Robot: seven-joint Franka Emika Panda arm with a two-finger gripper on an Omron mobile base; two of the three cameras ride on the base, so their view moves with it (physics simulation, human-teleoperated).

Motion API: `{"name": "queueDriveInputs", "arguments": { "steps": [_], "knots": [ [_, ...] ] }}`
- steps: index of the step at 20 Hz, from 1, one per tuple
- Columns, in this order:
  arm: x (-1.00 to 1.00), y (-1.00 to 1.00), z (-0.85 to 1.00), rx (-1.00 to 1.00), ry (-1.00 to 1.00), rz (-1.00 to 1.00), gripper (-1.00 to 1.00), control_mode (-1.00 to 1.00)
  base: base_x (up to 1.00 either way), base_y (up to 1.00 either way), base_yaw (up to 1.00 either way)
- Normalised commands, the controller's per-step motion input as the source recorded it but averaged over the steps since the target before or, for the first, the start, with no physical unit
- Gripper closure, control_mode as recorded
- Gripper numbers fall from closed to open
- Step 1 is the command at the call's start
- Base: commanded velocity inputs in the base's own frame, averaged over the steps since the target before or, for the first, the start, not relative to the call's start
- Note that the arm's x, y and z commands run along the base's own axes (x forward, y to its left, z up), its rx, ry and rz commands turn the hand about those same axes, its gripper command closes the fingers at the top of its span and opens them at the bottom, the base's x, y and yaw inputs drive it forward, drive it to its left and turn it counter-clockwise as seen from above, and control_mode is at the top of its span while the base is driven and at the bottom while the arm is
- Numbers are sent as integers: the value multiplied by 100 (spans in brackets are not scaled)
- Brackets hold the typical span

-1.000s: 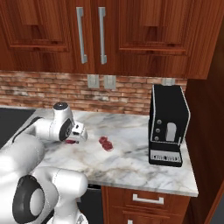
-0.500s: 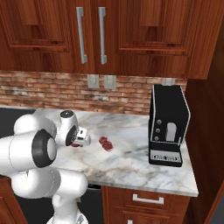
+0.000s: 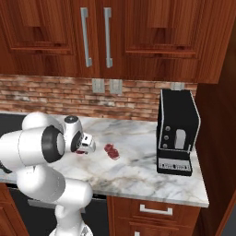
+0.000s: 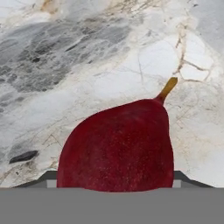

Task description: Open the fridge, remove the pear, lime, and steak, and place them on any counter.

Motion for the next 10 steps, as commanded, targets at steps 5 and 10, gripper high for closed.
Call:
{"name": "queueDriveInputs", "arguments": {
  "steps": [5, 10],
  "knots": [
    [1, 0, 0, 0, 0, 1, -100, -100, 0, 0, 0],
    [-12, -1, 20, 0, -6, 4, -100, -100, 0, 0, 0]
  ]
}}
